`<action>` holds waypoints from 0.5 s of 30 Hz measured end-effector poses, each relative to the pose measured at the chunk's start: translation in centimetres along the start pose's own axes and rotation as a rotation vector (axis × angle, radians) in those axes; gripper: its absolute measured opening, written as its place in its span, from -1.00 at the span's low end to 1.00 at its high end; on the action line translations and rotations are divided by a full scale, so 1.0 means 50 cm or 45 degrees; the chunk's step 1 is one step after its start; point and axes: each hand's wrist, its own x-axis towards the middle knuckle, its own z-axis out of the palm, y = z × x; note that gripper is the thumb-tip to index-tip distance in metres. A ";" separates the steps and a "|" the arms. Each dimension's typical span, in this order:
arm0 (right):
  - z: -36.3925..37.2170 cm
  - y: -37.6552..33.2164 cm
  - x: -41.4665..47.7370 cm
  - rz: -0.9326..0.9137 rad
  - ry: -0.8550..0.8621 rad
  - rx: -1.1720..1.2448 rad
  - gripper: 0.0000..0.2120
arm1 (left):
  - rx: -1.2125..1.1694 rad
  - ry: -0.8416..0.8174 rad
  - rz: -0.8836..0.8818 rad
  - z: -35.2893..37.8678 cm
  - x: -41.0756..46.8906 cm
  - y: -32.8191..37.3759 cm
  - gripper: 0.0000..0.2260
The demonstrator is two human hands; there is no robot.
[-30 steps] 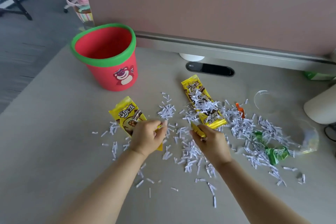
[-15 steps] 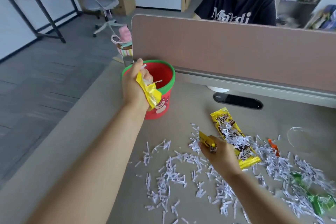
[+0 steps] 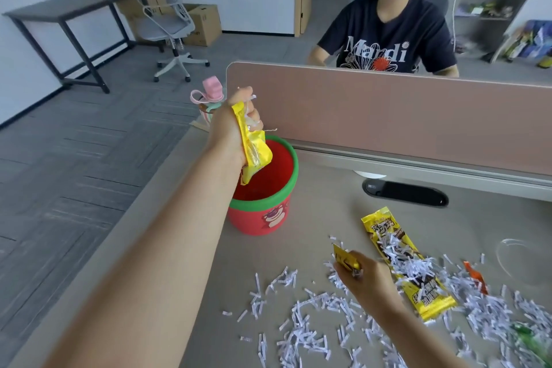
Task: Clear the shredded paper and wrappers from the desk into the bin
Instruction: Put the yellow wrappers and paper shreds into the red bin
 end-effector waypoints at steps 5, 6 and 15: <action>0.004 0.002 0.009 0.036 -0.022 -0.014 -0.88 | 0.414 0.042 0.073 -0.014 -0.009 -0.060 -0.68; 0.004 0.003 0.010 0.045 -0.022 -0.021 -0.88 | 0.600 0.016 0.117 -0.028 -0.007 -0.082 -0.69; 0.007 -0.001 0.028 0.043 0.010 -0.011 -0.83 | 2.478 -0.623 -0.115 -0.105 0.046 -0.160 -0.73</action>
